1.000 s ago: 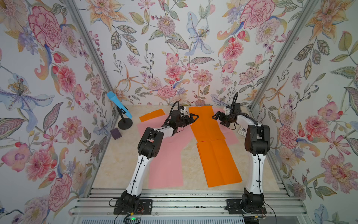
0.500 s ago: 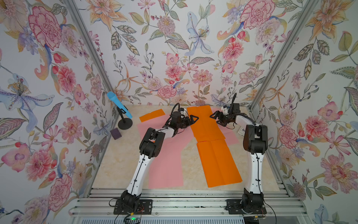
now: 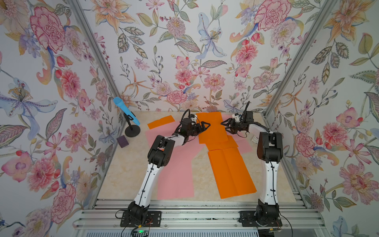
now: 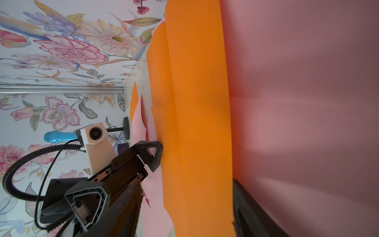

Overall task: Sort the scattered colored papers by color
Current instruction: Pick up the colored paper.

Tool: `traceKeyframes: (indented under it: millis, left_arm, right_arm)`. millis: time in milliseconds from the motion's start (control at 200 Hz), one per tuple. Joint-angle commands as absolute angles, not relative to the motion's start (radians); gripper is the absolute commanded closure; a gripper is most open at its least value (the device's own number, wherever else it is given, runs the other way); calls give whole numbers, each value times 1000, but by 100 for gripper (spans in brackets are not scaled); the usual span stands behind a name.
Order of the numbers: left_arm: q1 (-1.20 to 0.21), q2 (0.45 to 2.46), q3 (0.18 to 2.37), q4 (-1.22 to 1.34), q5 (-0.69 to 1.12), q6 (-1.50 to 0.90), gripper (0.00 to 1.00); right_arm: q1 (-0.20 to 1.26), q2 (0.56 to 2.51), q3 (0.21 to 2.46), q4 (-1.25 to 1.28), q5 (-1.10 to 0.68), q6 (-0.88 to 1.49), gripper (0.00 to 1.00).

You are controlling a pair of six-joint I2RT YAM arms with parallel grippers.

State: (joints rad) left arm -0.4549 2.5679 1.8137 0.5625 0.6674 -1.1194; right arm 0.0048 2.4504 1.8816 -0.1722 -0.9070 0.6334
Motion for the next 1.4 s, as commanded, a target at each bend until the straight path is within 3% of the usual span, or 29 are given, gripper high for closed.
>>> traceKeyframes:
  millis: [0, 195, 345, 475, 826, 1391]
  left_arm:
    - [-466, 2600, 1839, 589, 666, -1138, 0]
    - [-469, 2603, 1841, 591, 667, -1140, 0]
    - [-470, 2602, 1838, 595, 668, -1141, 0]
    - [-471, 2598, 1838, 597, 672, -1143, 0]
    - [-451, 2437, 1783, 460, 637, -1005, 0]
    - [-410, 2115, 1356, 501, 579, -893, 0]
  right_arm:
    - [4, 2451, 1876, -115, -968, 690, 39]
    - [23, 2470, 1905, -227, -924, 606, 57]
    - [43, 2480, 1909, -286, -898, 560, 83]
    - [53, 2468, 1905, -292, -884, 549, 90]
    - [55, 2362, 1900, -422, -773, 455, 100]
    - [161, 2073, 1898, -628, -672, 368, 100]
